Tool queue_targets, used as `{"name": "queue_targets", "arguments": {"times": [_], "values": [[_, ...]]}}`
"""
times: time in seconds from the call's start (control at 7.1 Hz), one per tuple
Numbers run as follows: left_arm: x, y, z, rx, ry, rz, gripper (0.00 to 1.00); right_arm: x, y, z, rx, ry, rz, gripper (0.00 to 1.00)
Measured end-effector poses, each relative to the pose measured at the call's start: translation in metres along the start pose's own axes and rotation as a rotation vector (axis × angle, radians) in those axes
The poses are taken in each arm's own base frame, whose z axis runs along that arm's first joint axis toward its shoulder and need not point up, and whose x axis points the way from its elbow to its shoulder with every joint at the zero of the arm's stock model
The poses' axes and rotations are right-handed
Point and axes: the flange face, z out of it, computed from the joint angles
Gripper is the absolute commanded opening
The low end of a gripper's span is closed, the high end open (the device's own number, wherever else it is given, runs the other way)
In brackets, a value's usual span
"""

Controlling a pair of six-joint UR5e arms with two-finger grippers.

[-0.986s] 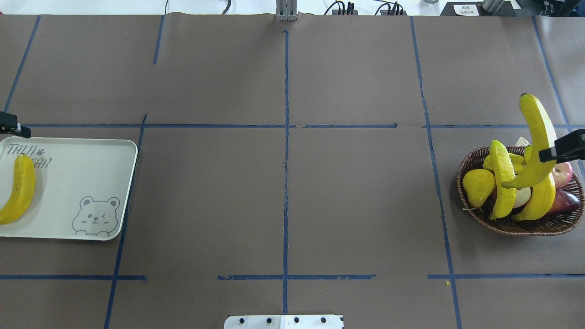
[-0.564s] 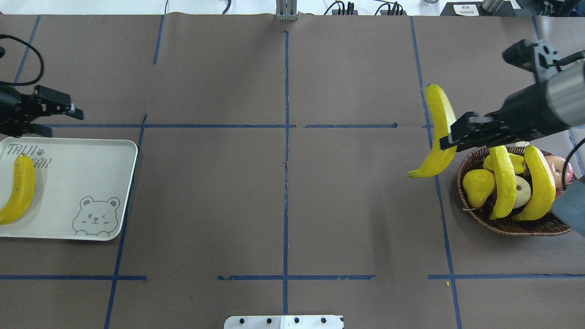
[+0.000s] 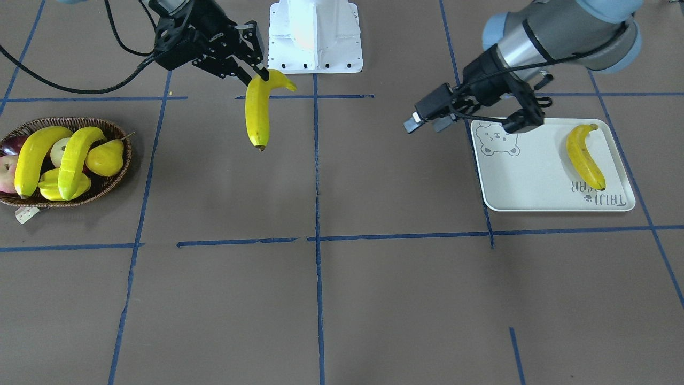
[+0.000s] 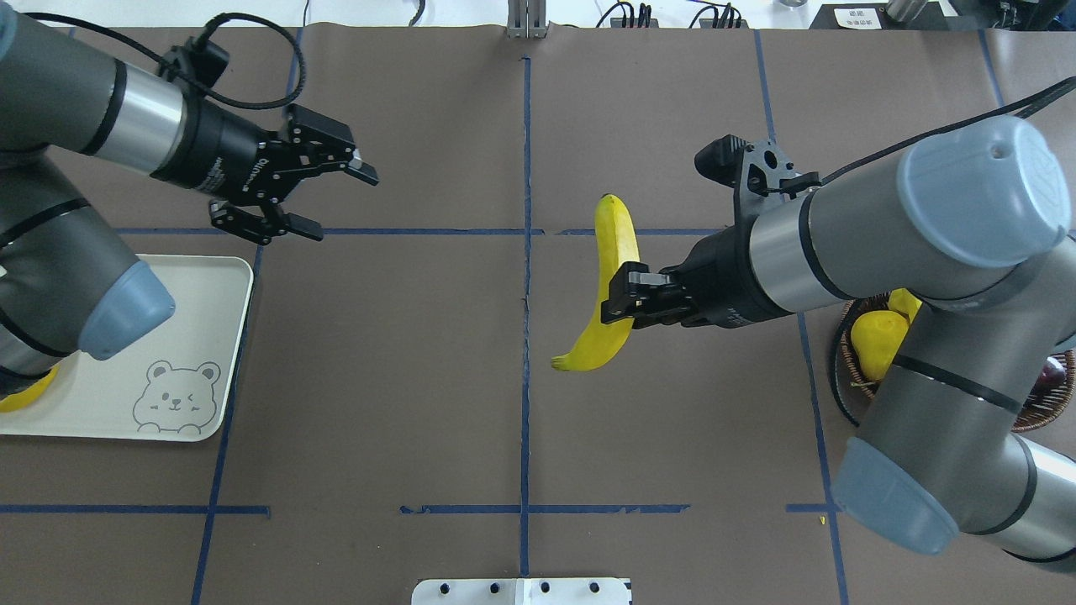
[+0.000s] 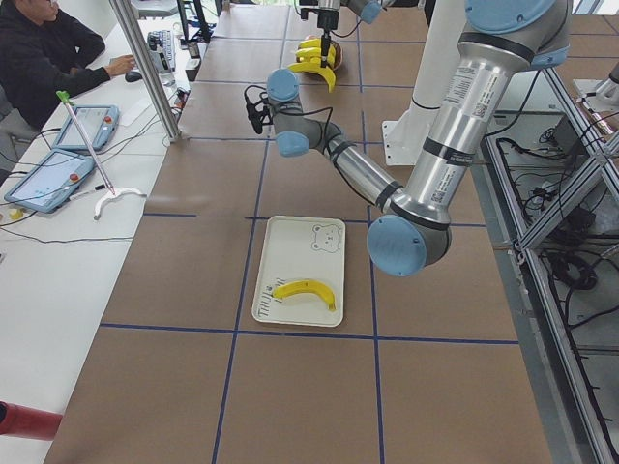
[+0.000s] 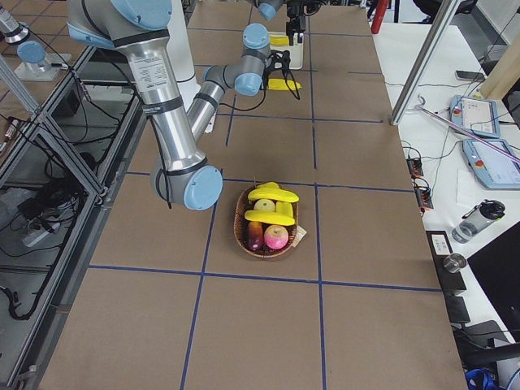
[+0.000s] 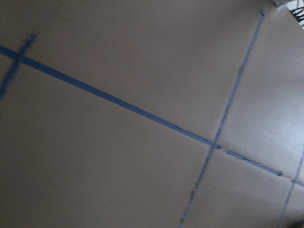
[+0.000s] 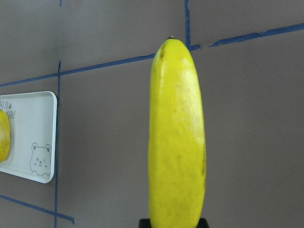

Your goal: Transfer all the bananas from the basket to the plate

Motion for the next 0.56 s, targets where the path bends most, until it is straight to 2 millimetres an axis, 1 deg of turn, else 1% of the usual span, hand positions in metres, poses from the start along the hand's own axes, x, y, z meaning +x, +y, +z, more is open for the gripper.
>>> {"name": "queue_targets", "arguments": {"times": [0.14,0.28,0.42,0.56], "values": [[0.02,0.026,0.02,-0.03,0.025,0.015,0.99,-0.012,0.005,0.006,-0.005,-0.014,-0.009,0.01],[0.032,0.05,0.042,-0.043,0.043,0.031,0.99,-0.022,0.008,0.012,-0.012,-0.026,-0.018,0.01],[0.043,0.071,0.063,-0.042,0.061,0.045,0.99,-0.031,0.012,0.016,-0.02,-0.036,-0.025,0.01],[0.052,0.085,0.077,-0.032,0.079,0.055,0.99,-0.036,0.015,0.019,-0.027,-0.043,-0.031,0.01]]}}
